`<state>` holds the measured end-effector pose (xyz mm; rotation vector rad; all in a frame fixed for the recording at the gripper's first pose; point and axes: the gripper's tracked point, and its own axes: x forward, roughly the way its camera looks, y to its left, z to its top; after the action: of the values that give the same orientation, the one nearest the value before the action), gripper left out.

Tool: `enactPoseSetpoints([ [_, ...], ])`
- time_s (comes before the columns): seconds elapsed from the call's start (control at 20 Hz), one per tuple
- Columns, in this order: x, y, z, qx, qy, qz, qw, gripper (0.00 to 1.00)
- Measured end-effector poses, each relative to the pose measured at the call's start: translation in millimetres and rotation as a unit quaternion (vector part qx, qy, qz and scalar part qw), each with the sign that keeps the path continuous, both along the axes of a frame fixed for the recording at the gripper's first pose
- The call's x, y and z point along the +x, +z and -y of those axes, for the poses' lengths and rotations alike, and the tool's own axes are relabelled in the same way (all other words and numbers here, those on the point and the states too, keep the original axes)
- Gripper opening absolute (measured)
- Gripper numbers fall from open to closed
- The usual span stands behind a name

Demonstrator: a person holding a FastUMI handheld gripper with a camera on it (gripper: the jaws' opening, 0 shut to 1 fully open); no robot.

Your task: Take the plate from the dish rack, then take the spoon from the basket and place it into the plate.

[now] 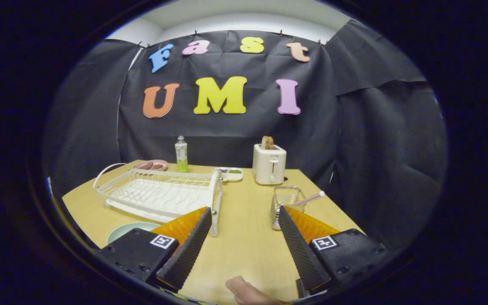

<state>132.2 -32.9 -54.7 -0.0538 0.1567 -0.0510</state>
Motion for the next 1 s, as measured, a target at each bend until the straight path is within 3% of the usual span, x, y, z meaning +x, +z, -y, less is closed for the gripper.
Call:
enactPoseSetpoints([
  [0.4, 64.7, 2.1, 90.7, 0.071, -0.029, 0.011, 0.997, 1.0],
  [0.55, 81.6, -10.0, 102.9, 0.065, -0.023, -0.005, 0.998, 0.98],
  [0.75, 105.0, -9.3, 116.1, 0.082, -0.026, 0.023, 0.996, 0.96],
  [0.85, 116.5, -18.8, 111.7, 0.087, -0.008, 0.014, 0.996, 0.83],
  [1.0, 130.2, -19.2, 111.6, 0.089, 0.002, 0.027, 0.996, 0.54],
])
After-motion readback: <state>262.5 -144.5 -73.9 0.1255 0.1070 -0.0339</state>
